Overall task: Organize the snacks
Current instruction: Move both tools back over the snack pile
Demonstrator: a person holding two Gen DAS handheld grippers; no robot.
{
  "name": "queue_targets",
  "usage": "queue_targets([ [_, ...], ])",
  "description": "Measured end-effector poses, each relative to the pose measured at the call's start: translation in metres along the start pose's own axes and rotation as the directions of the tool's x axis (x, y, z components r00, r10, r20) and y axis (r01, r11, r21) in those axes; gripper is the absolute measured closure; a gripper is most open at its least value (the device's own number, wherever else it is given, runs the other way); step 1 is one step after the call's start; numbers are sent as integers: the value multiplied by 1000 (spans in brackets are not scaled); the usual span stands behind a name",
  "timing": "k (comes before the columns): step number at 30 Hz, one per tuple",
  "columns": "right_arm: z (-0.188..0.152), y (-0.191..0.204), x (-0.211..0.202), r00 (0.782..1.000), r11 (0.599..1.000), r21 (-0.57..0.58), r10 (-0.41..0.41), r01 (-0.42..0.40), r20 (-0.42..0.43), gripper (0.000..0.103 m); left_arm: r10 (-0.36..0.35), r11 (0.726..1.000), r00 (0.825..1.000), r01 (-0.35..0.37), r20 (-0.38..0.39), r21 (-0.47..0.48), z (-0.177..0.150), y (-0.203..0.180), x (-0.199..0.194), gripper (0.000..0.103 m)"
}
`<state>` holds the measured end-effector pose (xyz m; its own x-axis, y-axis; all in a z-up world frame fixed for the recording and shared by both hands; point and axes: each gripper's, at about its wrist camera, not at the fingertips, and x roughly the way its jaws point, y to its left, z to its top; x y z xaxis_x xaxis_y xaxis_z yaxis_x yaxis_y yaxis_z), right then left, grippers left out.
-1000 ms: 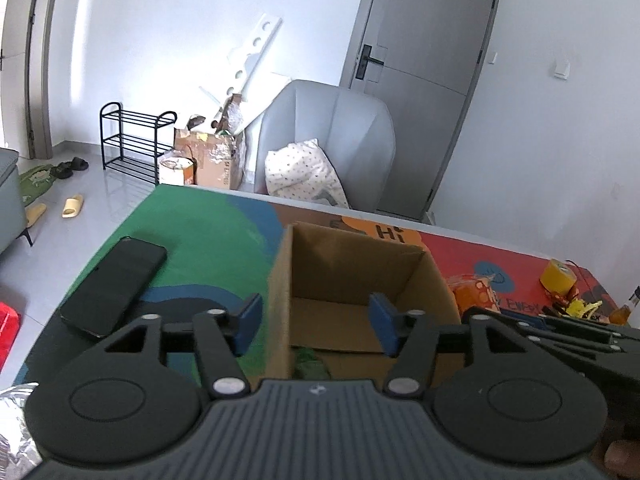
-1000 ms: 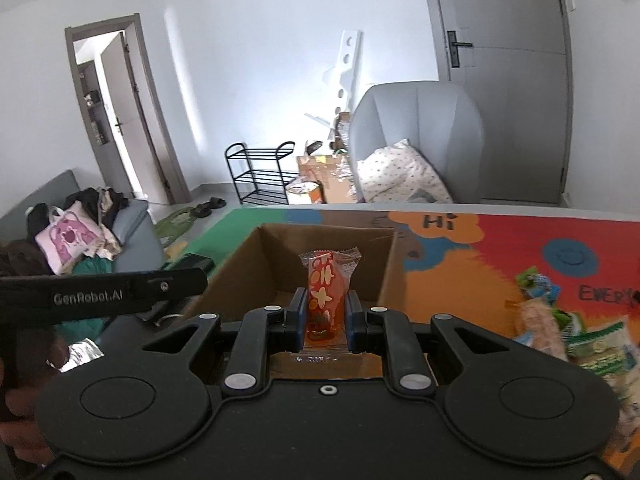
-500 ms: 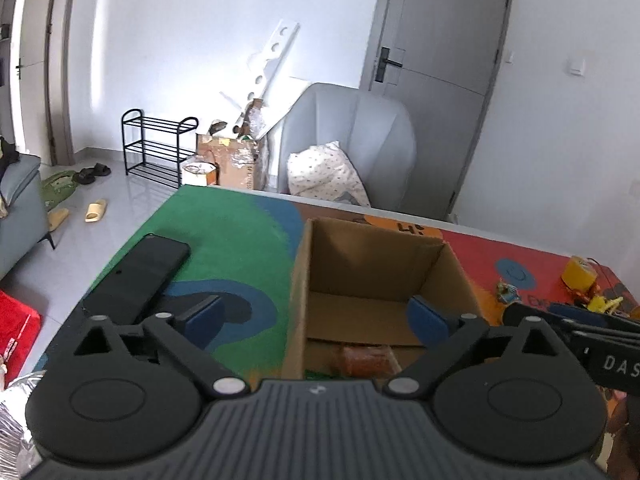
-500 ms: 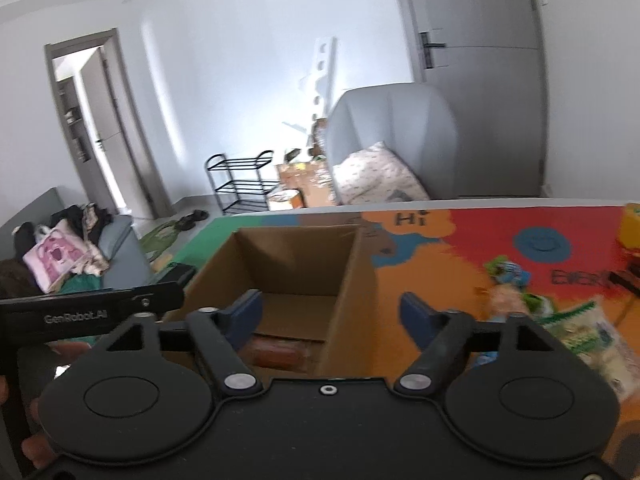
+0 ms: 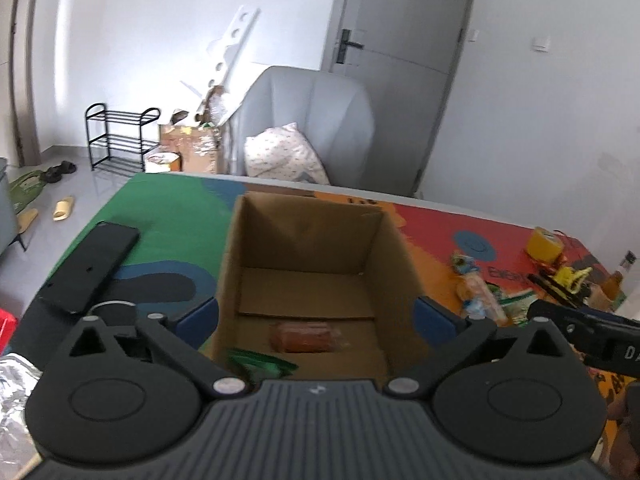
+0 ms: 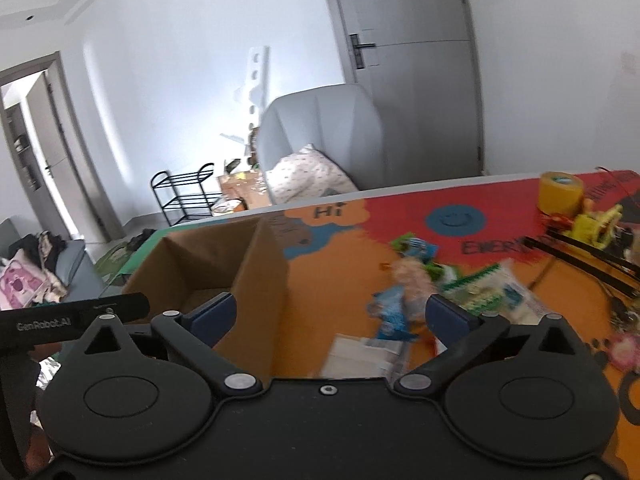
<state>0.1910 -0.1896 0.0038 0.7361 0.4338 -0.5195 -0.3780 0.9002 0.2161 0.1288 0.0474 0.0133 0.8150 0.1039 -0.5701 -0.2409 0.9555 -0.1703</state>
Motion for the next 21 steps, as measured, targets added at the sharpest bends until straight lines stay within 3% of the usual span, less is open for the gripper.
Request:
queue_targets([
  [8, -6, -29, -15, 999, 999, 35, -34, 34, 7, 0, -76, 997, 996, 76, 35, 23, -6, -29, -1, 0],
  [21, -12, -79, -31, 996, 993, 83, -84, 82, 16, 0, -170, 984, 985, 172, -34, 49, -12, -71, 9, 0],
])
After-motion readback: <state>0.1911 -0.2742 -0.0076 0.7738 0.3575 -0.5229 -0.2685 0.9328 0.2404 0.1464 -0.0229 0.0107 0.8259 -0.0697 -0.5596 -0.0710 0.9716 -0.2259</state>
